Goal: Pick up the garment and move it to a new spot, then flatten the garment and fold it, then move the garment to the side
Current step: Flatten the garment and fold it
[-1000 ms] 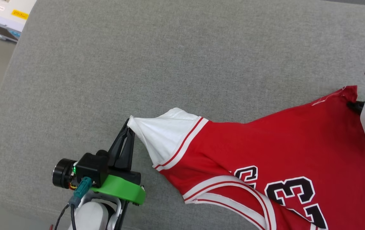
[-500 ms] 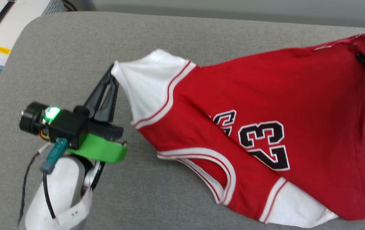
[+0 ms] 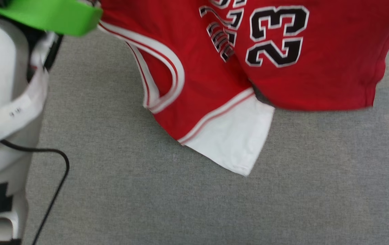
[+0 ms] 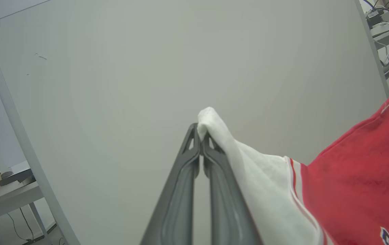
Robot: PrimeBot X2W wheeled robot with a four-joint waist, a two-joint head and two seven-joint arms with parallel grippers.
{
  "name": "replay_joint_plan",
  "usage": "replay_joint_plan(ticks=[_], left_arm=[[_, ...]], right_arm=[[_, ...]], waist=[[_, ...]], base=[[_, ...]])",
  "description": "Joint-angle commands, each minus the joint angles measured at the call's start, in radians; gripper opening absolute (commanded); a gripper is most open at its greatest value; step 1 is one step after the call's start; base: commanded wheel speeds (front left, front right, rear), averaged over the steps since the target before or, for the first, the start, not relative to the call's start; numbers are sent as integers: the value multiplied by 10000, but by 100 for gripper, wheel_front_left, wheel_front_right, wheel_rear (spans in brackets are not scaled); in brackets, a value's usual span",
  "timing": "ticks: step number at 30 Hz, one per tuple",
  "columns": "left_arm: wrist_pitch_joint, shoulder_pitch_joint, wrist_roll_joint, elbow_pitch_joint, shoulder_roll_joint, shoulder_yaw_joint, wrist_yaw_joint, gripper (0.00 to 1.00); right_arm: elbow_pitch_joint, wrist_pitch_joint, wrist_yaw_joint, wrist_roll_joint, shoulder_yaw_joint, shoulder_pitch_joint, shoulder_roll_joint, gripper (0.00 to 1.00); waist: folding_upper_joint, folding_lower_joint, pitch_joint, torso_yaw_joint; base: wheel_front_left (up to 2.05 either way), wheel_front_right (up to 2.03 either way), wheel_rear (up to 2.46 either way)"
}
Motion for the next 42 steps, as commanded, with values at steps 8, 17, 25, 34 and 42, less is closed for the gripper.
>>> replay_joint_plan(ticks=[8, 17, 25, 34, 42], left_arm=[[-65, -4137, -722, 1724, 1142, -1486, -58, 0], [-522, -7998, -1118, 3845, 1462, -2598, -60, 0], [-1062, -10125, -1651, 5672, 1216, -3364, -60, 0], [-1438, -9330, -2115, 6492, 1296, -4100, -61, 0], [-1482, -7166, -2188, 5622, 1555, -3936, 4, 0]], right_arm=[[1156, -57, -6, -1147, -18, -3583, 661, 0], [3047, -697, -6, -2062, 734, -7040, 1160, 0], [4906, -1511, -6, -2241, 1915, -9346, 1359, 0], [6074, -2417, -6, -1474, 2856, -8774, 1635, 0], [6878, -3554, -6, -706, 3371, -7106, 2167, 0]], waist=[[0, 0, 1791, -387], [0, 0, 2425, -503], [0, 0, 2831, -474], [0, 0, 3305, -523], [0, 0, 3296, -600]], base=[[0, 0, 0], [0, 0, 0], [0, 0, 0], [0, 0, 0], [0, 0, 0]])
